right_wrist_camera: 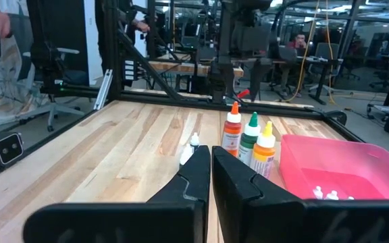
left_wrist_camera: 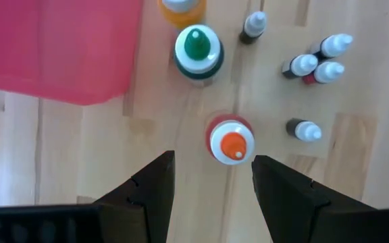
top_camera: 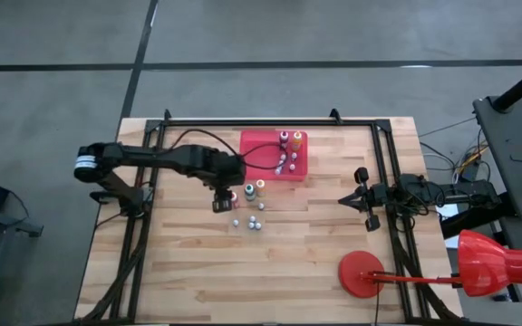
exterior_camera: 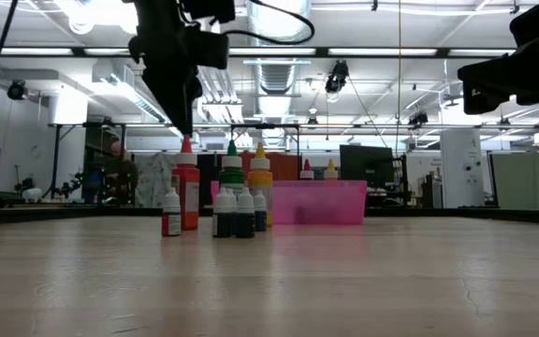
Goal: Pick & Place food coloring
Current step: Put the large orange food coloring bottle into the pink bin
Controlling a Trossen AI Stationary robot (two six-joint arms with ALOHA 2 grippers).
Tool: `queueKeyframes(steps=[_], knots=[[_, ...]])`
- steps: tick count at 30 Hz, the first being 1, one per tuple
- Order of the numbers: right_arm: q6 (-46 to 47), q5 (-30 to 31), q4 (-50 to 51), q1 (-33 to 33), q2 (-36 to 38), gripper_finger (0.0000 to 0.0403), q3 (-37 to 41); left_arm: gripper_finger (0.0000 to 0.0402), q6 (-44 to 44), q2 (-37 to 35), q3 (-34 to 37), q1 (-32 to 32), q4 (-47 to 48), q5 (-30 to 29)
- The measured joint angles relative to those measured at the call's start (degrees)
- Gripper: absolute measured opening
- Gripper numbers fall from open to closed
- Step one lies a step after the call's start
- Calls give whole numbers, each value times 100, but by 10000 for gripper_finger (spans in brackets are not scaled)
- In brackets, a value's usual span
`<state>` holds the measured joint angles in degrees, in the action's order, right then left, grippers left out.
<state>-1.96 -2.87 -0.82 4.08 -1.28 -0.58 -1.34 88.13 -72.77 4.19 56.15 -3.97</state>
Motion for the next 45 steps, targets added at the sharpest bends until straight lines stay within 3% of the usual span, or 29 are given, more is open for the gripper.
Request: queueKeyframes(steps=[17, 24, 45], knots=[[0, 0, 2, 2, 0, 8, 0, 170, -15, 200, 4, -2, -1, 46], [-1, 0, 2, 2, 0, 8, 0, 170, -174, 204, 125, -11, -52, 387], [0, 0, 0, 0, 0, 8, 0, 171, -417, 200, 147, -11, -224, 284]])
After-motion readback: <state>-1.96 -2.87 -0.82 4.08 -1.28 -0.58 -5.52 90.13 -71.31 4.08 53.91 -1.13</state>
